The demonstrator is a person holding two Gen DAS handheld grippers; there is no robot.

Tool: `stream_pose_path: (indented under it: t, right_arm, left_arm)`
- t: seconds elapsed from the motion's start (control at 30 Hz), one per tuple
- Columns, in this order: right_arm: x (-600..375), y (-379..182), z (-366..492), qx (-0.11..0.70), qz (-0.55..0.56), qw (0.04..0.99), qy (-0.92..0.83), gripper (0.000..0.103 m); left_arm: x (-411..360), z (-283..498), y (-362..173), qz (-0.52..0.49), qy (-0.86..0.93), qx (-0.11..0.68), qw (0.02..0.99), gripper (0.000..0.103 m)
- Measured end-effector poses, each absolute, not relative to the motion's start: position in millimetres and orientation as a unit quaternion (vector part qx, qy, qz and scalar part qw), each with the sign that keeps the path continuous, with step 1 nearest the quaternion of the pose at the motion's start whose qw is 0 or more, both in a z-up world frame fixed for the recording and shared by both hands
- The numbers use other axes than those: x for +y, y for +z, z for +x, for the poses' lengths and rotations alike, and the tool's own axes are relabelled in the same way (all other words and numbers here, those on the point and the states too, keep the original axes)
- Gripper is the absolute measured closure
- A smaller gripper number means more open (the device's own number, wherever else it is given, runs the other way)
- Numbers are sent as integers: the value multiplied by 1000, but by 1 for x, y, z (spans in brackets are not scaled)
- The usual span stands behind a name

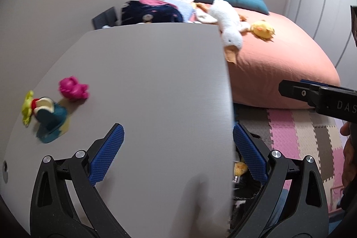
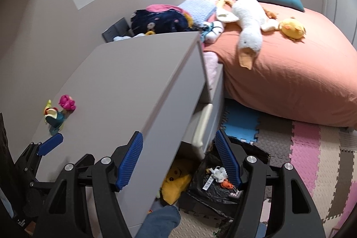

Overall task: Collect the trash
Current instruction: 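Move both tools back over the table toward the yellow case and pink plush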

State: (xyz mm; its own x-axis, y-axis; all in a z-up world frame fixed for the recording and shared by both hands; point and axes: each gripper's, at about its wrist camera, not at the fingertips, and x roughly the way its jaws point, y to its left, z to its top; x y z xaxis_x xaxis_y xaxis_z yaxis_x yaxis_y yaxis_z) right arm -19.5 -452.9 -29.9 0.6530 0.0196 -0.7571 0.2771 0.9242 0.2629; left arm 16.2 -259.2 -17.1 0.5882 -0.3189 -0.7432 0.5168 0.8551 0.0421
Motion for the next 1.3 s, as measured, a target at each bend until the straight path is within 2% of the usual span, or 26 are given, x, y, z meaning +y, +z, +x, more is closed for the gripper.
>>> stream_pose_path:
  t: [0.97, 1.3]
  right_arm:
    - [-304, -25, 82, 430, 110, 895, 53, 35]
    - [-254, -34, 127, 440, 89, 889, 86, 35]
  left_arm:
    - [-78, 75, 8, 57, -98, 373, 921, 8]
    - [-28, 105, 3, 16, -63, 381, 922, 8]
